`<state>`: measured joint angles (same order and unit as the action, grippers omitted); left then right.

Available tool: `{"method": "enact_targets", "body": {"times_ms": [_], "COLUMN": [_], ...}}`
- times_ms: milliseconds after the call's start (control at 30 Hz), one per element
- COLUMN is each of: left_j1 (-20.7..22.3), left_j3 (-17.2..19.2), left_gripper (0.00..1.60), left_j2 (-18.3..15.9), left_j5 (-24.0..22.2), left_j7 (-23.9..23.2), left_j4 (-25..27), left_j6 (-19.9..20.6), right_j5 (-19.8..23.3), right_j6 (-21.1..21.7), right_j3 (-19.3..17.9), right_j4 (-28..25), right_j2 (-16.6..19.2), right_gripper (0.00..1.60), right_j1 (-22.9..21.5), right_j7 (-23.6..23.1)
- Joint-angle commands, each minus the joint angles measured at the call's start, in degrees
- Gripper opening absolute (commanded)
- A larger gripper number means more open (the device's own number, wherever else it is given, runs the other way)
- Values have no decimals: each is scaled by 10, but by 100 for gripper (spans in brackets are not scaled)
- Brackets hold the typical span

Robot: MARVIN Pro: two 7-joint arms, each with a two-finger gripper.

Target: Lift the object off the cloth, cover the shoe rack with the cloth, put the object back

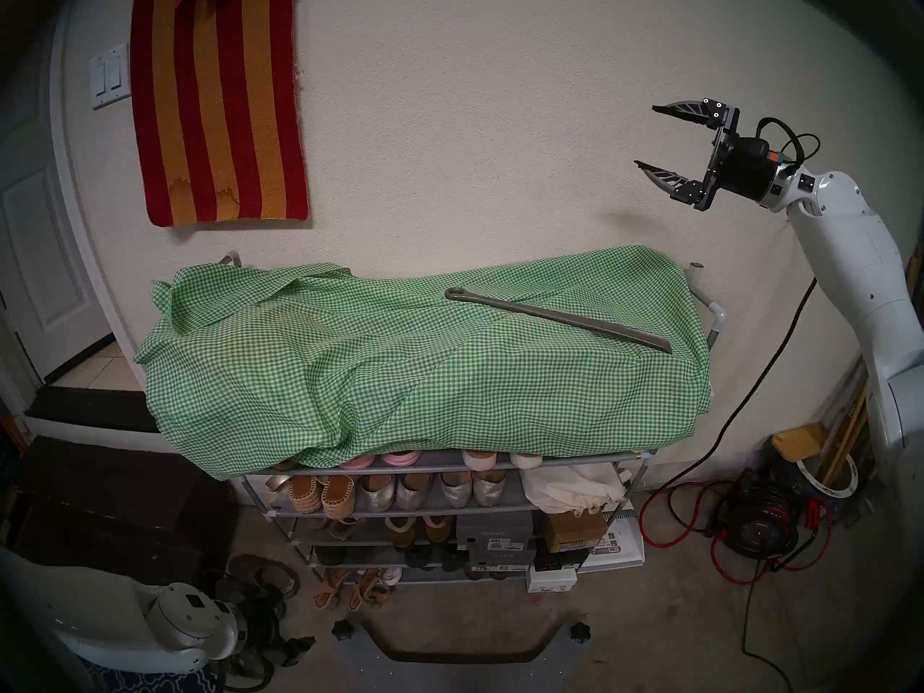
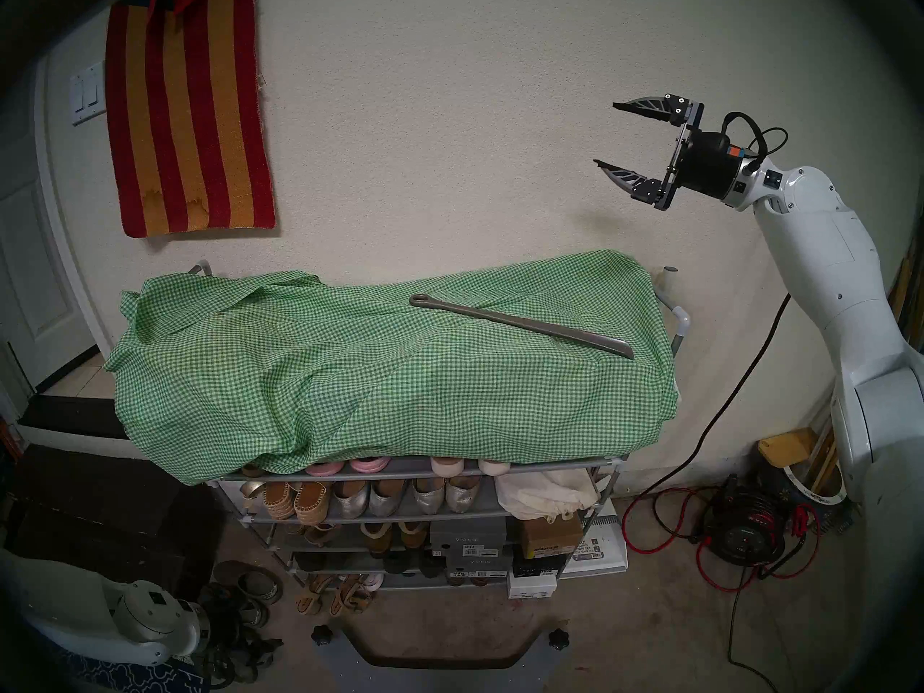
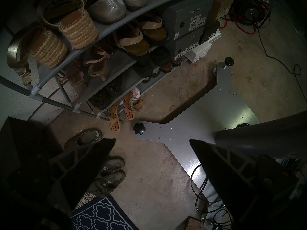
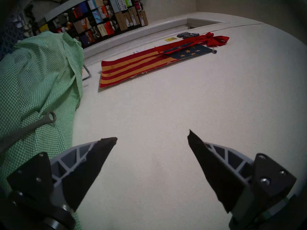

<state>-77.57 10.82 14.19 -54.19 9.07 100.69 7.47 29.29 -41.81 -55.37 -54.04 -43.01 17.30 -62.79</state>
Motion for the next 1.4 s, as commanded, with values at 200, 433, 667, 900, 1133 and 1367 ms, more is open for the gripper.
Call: {"method": "enact_targets", "body": {"times_ms": [200, 433, 667, 900, 1133, 1367], "left_j1": [0, 1, 1, 1, 1, 2], "left_j3": [0, 0, 0, -1, -1, -2], "left_gripper": [160, 160, 160, 160, 160, 160], "left_j2": [1, 1, 1, 1, 1, 1], "left_j5": [-1, -1, -1, -1, -1, -1], "left_j7": [0, 0, 0, 0, 0, 0], "left_j4": [0, 0, 0, 0, 0, 0], "left_j6": [0, 0, 0, 0, -1, -1], "right_j5": [-15, -36, -42, -71, -94, -113], "right_j6": [44, 103, 168, 244, 315, 347], "right_j3": [58, 95, 126, 142, 168, 191], "right_j4": [-24, -11, -9, -33, -27, 1], "right_j2": [-18, -35, -59, -75, -94, -118], "right_gripper": [160, 160, 160, 160, 160, 160], "right_j1": [-24, -54, -80, -101, -115, -111], "right_j7": [-75, -107, -152, -170, -193, -200]}}
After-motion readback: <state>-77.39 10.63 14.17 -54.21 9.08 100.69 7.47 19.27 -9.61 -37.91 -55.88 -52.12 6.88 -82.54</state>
